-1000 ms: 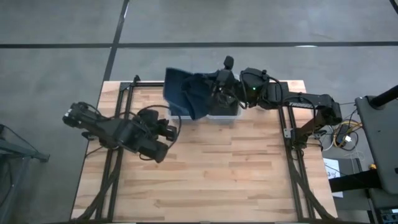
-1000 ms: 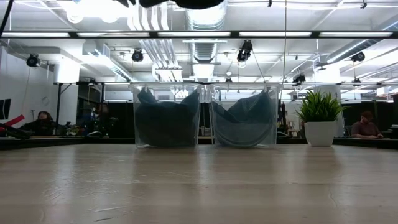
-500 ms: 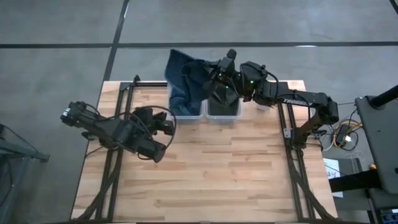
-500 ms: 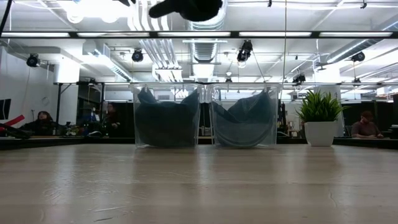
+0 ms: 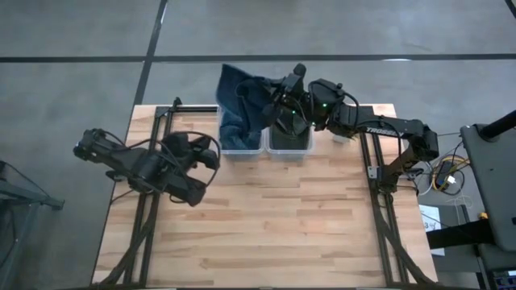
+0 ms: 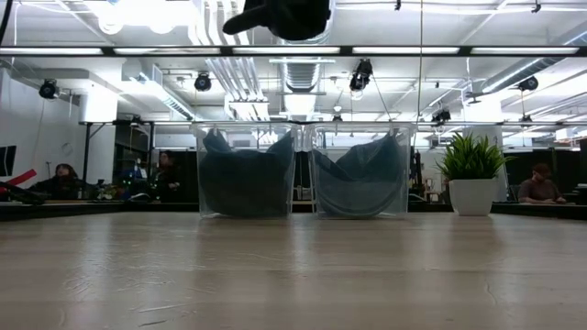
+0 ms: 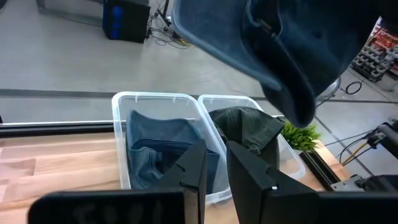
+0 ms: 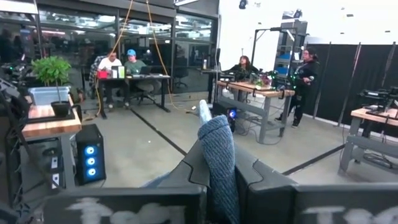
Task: Pick & Place hat
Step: Put the blue cap into the left transparent bin
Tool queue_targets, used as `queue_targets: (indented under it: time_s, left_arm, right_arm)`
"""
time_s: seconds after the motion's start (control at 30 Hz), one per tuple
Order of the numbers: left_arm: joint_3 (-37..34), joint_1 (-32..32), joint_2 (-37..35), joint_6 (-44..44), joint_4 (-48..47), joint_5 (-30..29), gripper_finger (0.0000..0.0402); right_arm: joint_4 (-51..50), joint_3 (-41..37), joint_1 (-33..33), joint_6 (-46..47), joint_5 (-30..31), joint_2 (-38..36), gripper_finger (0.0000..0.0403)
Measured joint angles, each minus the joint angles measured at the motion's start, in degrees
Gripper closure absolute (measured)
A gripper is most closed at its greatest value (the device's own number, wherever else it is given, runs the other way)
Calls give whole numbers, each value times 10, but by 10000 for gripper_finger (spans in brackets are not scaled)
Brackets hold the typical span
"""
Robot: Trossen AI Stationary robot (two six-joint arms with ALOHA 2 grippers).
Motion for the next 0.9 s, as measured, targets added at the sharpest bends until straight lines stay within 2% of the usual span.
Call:
queue_targets:
  time_s: [0.33, 0.43, 0.53, 0.7, 0.8, 0.9]
  left_arm:
    - [0, 0, -8, 2, -5, -13, 346]
    - [-1, 0, -8, 0, -9, -13, 334]
    - [-9, 0, -10, -15, -10, -13, 305]
    - [-34, 1, -13, -65, -8, -14, 228]
    - [-53, 1, -13, -85, 18, -15, 183]
    - [-72, 1, -13, -85, 59, -17, 156]
  right_arm:
    - [0, -7, 1, 0, -14, 0, 391]
    - [1, -7, 1, 0, -19, 0, 391]
    - [1, -7, 1, 0, -20, 0, 391]
    - [1, -7, 1, 0, -20, 0, 391]
    - [1, -7, 1, 0, -20, 0, 391]
    - [8, -7, 1, 0, -20, 0, 391]
